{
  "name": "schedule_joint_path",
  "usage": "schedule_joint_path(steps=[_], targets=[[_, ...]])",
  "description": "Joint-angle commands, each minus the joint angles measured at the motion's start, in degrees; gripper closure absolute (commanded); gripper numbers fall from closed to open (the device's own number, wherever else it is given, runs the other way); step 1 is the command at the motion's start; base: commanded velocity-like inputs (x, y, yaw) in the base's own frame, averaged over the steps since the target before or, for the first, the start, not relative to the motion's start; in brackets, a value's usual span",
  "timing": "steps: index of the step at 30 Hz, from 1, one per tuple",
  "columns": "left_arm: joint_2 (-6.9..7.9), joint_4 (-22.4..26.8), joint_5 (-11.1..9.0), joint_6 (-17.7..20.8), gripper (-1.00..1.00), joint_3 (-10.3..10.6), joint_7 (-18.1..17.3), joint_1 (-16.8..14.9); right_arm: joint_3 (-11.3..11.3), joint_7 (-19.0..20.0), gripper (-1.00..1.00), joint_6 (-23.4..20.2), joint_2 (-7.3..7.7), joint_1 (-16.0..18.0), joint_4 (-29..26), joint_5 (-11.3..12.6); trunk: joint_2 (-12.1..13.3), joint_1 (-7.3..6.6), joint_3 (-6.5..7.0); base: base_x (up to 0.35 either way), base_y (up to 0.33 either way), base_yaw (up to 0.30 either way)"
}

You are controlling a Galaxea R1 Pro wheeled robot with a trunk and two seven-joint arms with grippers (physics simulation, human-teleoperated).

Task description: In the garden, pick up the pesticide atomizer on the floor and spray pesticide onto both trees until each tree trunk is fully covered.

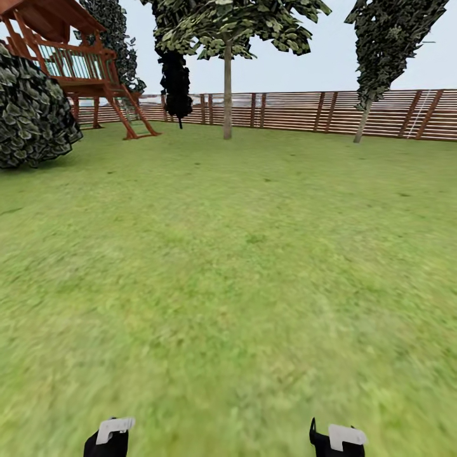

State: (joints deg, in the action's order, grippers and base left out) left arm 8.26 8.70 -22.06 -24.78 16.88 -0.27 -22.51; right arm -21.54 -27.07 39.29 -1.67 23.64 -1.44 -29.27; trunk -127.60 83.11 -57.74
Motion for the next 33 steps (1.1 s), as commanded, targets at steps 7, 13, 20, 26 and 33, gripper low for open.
schedule_joint_path(steps=[7, 13, 20, 26, 33], targets=[[0.00, 0.0, 0.0, 0.0, 1.00, 0.0, 0.0, 0.0, 0.0, 0.0, -1.00, 0.0, 0.00, 0.0, 0.0, 0.0, 0.0, 0.00, 0.00, 0.340, 0.000, 0.000], [0.00, 0.0, 0.0, 0.0, 1.00, 0.0, 0.0, 0.0, 0.0, 0.0, -1.00, 0.0, -0.01, 0.0, 0.0, 0.0, 0.0, 0.00, 0.00, 0.340, 0.000, 0.000], [-0.07, 0.0, 0.0, 0.0, 1.00, 0.0, 0.0, 0.1, 0.0, 0.0, -1.00, 0.0, 0.00, 0.0, 0.0, 0.0, 0.0, 0.00, 0.00, 0.340, 0.000, 0.000], [-0.08, 0.0, 0.0, 0.0, 1.00, 0.0, 0.0, 0.1, 0.0, 0.0, -1.00, 0.0, 0.00, 0.0, 0.0, 0.0, 0.0, 0.00, 0.00, 0.340, 0.000, 0.000], [-0.09, 0.0, 0.0, 0.0, 1.00, 0.0, 0.0, 0.0, 0.0, 0.0, -1.00, 0.0, 0.00, 0.0, 0.0, 0.0, 0.0, 0.00, 0.00, 0.340, 0.000, 0.000]])
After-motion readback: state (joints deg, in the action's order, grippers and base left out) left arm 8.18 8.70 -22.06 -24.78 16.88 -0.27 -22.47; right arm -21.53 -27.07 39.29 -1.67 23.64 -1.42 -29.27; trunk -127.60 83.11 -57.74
